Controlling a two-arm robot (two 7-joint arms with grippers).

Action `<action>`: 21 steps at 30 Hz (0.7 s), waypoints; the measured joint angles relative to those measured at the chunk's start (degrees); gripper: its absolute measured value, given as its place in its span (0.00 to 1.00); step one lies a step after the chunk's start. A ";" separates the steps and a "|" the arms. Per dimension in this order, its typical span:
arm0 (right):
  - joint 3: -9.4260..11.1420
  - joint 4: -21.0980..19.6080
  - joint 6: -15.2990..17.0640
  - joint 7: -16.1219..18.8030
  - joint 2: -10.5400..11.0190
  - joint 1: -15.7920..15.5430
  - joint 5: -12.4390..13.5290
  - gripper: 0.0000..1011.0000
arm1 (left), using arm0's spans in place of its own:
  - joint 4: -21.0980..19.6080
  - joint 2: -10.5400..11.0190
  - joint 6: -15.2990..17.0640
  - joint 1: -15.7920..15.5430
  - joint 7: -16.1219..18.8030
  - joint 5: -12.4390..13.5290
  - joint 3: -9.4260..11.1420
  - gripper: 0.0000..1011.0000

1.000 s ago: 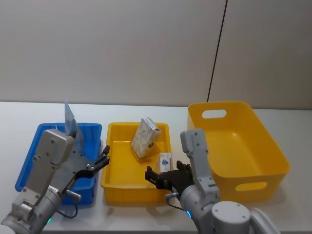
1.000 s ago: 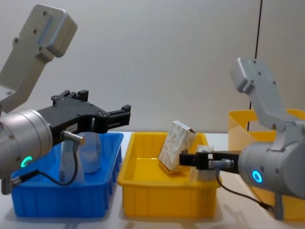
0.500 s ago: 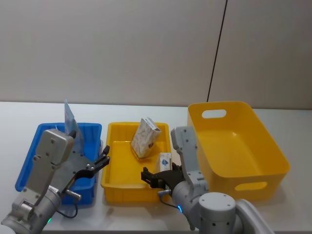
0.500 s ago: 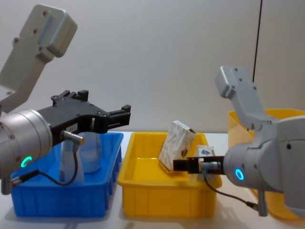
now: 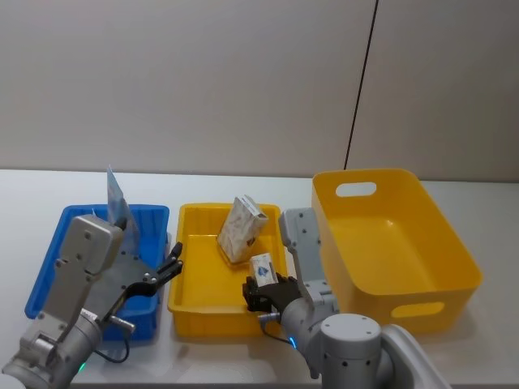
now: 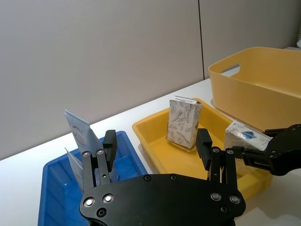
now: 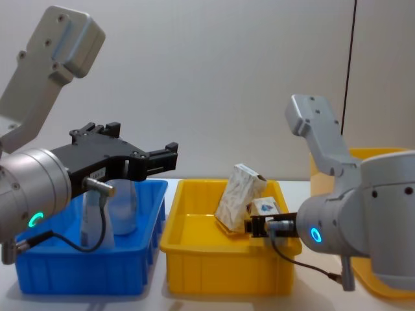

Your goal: Bimanual collaborative sorting of washing and personal care products

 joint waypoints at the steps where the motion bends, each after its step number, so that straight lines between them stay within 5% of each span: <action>1: 0.00 0.00 0.00 0.00 0.00 0.00 0.00 0.50 | 0.00 0.00 0.00 0.00 0.00 0.00 0.00 0.99; 5: -0.04 0.36 0.04 -0.43 -0.30 0.26 -0.63 0.36 | 0.00 0.00 0.00 0.00 0.00 0.00 0.00 0.99; 21: -1.04 -0.19 -4.88 -0.86 -0.02 -0.12 -3.25 0.36 | 0.01 0.00 0.00 0.00 0.00 0.00 0.00 0.99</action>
